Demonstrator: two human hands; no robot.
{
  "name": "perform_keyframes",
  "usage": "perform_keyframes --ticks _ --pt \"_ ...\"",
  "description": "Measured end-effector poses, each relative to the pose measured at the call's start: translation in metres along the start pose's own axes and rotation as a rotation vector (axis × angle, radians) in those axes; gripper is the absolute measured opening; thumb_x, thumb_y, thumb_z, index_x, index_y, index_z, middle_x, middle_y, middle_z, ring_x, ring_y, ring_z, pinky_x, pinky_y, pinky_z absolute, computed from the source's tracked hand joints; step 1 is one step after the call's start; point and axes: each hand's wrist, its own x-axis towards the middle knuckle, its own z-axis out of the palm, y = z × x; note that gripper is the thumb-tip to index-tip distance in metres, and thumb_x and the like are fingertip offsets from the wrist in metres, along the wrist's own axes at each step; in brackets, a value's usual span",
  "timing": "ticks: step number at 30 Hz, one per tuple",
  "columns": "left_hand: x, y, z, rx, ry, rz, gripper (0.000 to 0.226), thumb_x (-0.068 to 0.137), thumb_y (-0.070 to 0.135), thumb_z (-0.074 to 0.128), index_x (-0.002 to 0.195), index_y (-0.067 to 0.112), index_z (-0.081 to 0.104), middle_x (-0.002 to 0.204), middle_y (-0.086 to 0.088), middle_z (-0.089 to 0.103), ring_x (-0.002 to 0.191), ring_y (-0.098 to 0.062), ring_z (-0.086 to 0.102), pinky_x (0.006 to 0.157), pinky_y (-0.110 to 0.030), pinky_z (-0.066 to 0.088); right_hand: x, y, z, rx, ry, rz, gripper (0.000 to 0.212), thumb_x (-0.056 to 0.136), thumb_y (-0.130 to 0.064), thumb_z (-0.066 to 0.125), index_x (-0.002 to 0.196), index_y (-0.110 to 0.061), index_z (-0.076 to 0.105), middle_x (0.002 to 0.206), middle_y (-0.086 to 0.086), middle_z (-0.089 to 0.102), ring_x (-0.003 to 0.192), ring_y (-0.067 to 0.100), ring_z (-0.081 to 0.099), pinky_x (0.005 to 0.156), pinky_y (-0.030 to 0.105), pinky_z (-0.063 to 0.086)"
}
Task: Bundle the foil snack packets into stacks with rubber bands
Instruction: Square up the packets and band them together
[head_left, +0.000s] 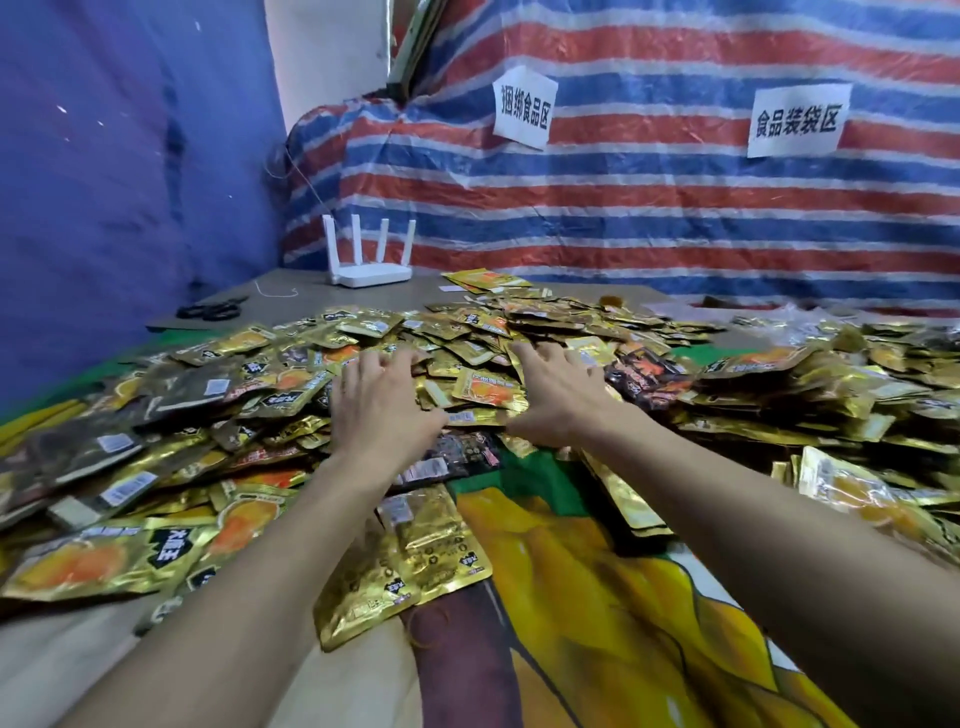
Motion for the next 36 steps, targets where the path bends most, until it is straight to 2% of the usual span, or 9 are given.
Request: perform_keyframes --ticks 8,12,14,18,21,27,30,34,36 --pt "0.025 -0.017 -0.024 0.379 -0.160 -0.258 0.081 0.081 0.050 0.072 0.148 0.023 0.035 0.162 -0.018 0.017 0.147 -0.049 0.015 0.112 -0.076 0.008 0.039 -0.019 0.027 -0.046 -0.122 -0.008 0.101 0.079 -0.037 0.072 0.158 -0.023 0.010 0.163 0.020 0.012 0.150 0.043 0.013 0.117 0.067 0.017" --pt "0.045 -0.034 -0.026 0.354 -0.313 -0.455 0.110 0.081 0.070 0.064 0.160 0.018 0.009 0.165 -0.026 -0.002 0.146 -0.060 0.005 0.110 -0.079 0.012 0.046 -0.022 0.032 -0.067 -0.197 -0.015 0.084 0.083 -0.039 0.064 0.153 -0.017 0.022 0.160 0.020 0.022 0.148 0.043 0.019 0.115 0.066 0.023" --pt "0.052 -0.040 -0.023 0.347 -0.365 -0.491 0.112 0.080 0.075 0.060 0.161 0.019 0.007 0.164 -0.026 0.007 0.145 -0.058 0.014 0.112 -0.073 0.021 0.046 -0.024 0.035 -0.077 -0.220 -0.040 0.069 0.086 -0.035 0.058 0.147 -0.016 0.032 0.152 0.018 0.035 0.142 0.042 0.029 0.112 0.062 0.032" --pt "0.057 -0.038 -0.026 0.491 -0.351 -0.308 0.061 0.093 0.050 0.057 0.139 0.012 0.051 0.141 -0.018 0.052 0.126 -0.043 0.050 0.102 -0.059 0.046 0.045 -0.029 0.038 -0.088 -0.138 -0.084 0.045 0.095 -0.028 0.049 0.138 -0.016 0.041 0.142 0.016 0.043 0.131 0.039 0.040 0.110 0.062 0.031" --pt "0.053 -0.032 -0.025 0.523 -0.324 -0.145 0.030 0.092 0.019 0.055 0.121 0.011 0.056 0.118 -0.015 0.061 0.115 -0.038 0.057 0.097 -0.056 0.051 0.042 -0.030 0.037 -0.103 -0.066 -0.086 0.042 0.095 -0.025 0.051 0.135 -0.015 0.042 0.139 0.016 0.045 0.129 0.038 0.043 0.104 0.061 0.034" --pt "0.035 -0.031 -0.024 0.555 -0.154 0.019 0.015 0.092 0.009 0.058 0.107 0.014 0.058 0.101 -0.008 0.063 0.106 -0.032 0.063 0.076 -0.037 0.041 0.035 -0.031 0.038 -0.105 0.055 -0.077 0.028 0.087 -0.023 0.062 0.113 -0.014 0.055 0.129 0.013 0.051 0.123 0.038 0.048 0.098 0.055 0.039" --pt "0.028 -0.030 -0.027 0.534 -0.152 0.009 0.018 0.093 0.007 0.055 0.109 0.016 0.056 0.107 -0.006 0.063 0.105 -0.031 0.062 0.075 -0.036 0.036 0.030 -0.027 0.037 0.020 0.097 -0.083 0.019 0.089 -0.016 0.059 0.108 -0.013 0.056 0.111 0.009 0.048 0.111 0.035 0.052 0.087 0.048 0.045" --pt "0.023 -0.024 -0.038 0.468 -0.115 -0.008 0.031 0.093 0.007 0.054 0.121 0.021 0.056 0.106 -0.006 0.062 0.109 -0.031 0.058 0.079 -0.038 0.034 0.019 -0.026 0.034 0.178 0.116 -0.099 0.018 0.092 -0.007 0.056 0.109 -0.008 0.051 0.122 0.017 0.050 0.099 0.035 0.055 0.078 0.043 0.050" --pt "0.021 -0.018 -0.043 0.411 -0.087 0.003 0.025 0.093 0.010 0.054 0.116 0.021 0.055 0.106 -0.007 0.062 0.100 -0.031 0.056 0.079 -0.039 0.035 0.013 -0.027 0.030 0.242 0.131 -0.079 0.016 0.093 -0.006 0.054 0.106 -0.009 0.046 0.112 0.016 0.055 0.089 0.032 0.055 0.072 0.043 0.049"
